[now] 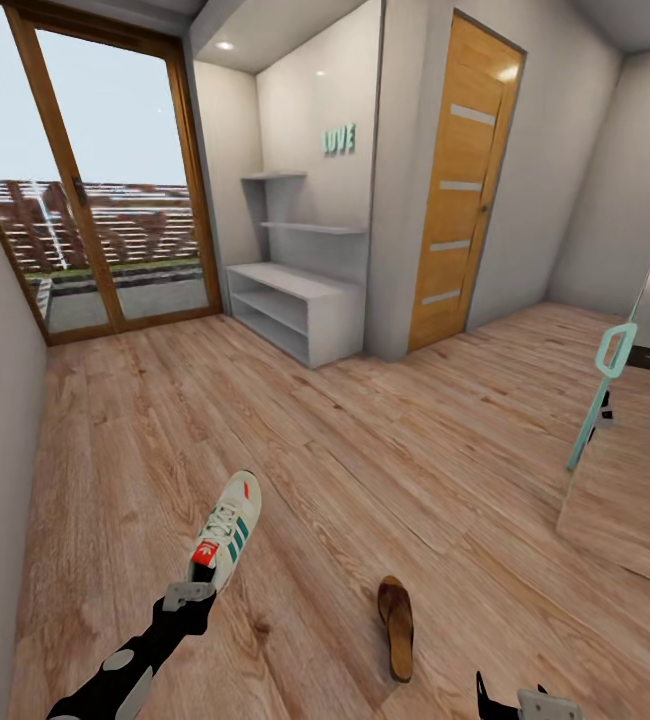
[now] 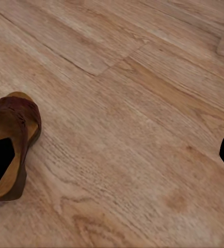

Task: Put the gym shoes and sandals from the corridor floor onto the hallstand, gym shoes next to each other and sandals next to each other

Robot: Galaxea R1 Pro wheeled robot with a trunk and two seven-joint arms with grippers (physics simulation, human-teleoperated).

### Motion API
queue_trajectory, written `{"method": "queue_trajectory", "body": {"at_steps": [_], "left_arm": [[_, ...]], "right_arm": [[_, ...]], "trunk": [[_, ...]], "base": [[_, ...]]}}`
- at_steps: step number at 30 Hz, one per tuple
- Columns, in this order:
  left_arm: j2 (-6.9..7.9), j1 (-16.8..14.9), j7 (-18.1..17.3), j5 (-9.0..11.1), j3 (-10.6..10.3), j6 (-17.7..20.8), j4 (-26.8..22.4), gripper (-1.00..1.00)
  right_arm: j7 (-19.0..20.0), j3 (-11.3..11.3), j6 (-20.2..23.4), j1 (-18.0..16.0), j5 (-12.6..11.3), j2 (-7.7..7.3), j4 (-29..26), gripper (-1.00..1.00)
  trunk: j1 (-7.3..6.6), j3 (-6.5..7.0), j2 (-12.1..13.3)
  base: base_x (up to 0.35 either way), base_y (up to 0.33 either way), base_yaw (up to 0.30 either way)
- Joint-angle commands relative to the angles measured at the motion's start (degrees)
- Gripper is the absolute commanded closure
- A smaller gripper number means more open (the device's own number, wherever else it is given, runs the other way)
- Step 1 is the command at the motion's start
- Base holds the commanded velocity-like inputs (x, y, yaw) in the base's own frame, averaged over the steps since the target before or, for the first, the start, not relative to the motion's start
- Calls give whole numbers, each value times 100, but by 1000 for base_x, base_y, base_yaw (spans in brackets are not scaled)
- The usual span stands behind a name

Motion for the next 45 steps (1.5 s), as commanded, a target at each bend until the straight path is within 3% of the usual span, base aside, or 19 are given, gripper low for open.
{"method": "queue_trajectory", "body": {"at_steps": [1,5,6,10,11,12,13,16,17,18,23,26,30,36,39,42,45], "left_arm": [[-4,-4,-55,-20,50,-11,5,100],[-70,-62,-32,-20,42,36,-2,100],[-161,-177,-6,-25,38,62,-20,100],[-218,-501,8,-32,36,237,-120,100],[-229,-786,15,-30,40,613,-155,100],[-237,-920,15,-30,42,822,-164,100],[-264,-1266,11,-28,50,1287,-179,100],[-271,-1316,4,-29,50,1330,-184,100],[-280,-1307,-50,-74,27,1361,-181,100],[-270,-1283,-69,-182,-107,1357,-180,100],[-274,-1287,-73,-243,-392,1365,-178,100],[-296,-1316,-76,-237,-436,1367,-179,100],[-432,-1322,-84,-245,-453,1368,-180,100],[-601,-1317,-87,-326,-578,1390,-177,100],[-686,-1320,-85,-340,-630,1400,-177,100],[-876,-1321,-79,-356,-680,1392,-178,100],[-934,-1325,-78,-360,-717,1397,-179,100]], "right_arm": [[-32,48,-11,-4,-43,-5,-3,-100],[-27,54,201,-6,-34,19,-170,-100],[-26,55,684,-11,-29,49,-471,-100],[-29,56,1860,-95,-30,99,-1134,-100],[-36,52,2601,-203,-38,115,-1659,-100],[-42,50,2902,-267,-40,118,-1901,-100],[-50,46,3676,-667,-42,189,-2388,-100],[-51,38,3798,-832,-39,316,-2435,-100],[-50,51,3871,-933,-30,528,-2465,-100],[-45,54,3884,-946,-33,565,-2477,-100],[-43,54,3895,-952,-32,580,-2509,-100],[-43,61,3900,-953,-9,576,-2505,-100],[-49,57,3887,-953,11,576,-2397,-100],[-41,61,3847,-953,-26,609,-1655,-100],[-40,57,3839,-953,-30,622,-1534,-100],[-42,45,3832,-953,-33,630,-1439,-100],[-43,41,3831,-953,-28,628,-1418,-100]], "trunk": [[-1,-5,-2],[-1,-5,-2],[-1,-5,-2],[-1,-5,-2],[-1,-5,-2],[-1,-5,-2],[-1,-5,-2],[-1,-5,-2],[-1,-5,-2],[-1,-5,-2],[43,-41,-82],[109,-95,-203],[197,-177,-363],[328,-322,-604],[394,-397,-724],[460,-473,-844],[468,-563,-848]], "base": [[8,6,0],[3,3,0],[0,0,0],[0,0,0],[0,0,0],[0,0,0],[0,0,0],[0,0,0],[0,0,0],[0,0,0],[0,0,0],[0,0,0],[0,0,56],[0,0,137],[0,0,156],[0,0,157],[0,0,145]]}}
